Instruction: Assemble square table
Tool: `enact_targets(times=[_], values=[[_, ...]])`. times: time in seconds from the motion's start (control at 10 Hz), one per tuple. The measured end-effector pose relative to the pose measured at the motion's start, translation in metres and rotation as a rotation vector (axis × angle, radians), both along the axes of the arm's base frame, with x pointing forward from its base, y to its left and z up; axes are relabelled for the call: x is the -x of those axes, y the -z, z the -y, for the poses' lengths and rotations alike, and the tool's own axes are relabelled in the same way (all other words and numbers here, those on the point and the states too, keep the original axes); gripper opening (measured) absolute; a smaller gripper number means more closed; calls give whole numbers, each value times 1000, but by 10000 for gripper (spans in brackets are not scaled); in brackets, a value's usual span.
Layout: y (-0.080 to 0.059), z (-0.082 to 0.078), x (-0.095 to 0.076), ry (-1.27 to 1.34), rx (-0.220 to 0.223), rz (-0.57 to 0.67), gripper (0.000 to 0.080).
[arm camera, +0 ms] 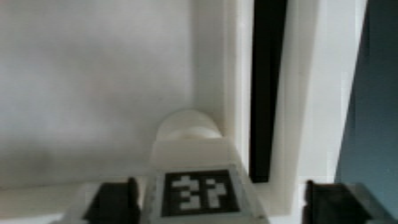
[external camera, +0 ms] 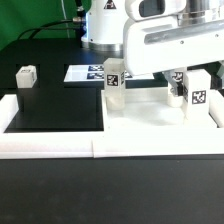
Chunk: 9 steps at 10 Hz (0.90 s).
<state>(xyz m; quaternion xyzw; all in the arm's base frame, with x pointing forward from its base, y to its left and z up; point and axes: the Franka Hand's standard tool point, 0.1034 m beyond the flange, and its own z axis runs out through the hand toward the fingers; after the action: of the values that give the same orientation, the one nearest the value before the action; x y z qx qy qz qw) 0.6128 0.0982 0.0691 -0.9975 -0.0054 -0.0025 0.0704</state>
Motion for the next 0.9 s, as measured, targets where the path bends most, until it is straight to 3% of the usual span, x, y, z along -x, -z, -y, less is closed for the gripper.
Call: enact_targets(times=[0.1,0.5,0.9], values=[[0,0,0,23,0,-4,287],[1,-1,0,254,-3,-37,288],[1,-11,-1,863,-38,-143,290]])
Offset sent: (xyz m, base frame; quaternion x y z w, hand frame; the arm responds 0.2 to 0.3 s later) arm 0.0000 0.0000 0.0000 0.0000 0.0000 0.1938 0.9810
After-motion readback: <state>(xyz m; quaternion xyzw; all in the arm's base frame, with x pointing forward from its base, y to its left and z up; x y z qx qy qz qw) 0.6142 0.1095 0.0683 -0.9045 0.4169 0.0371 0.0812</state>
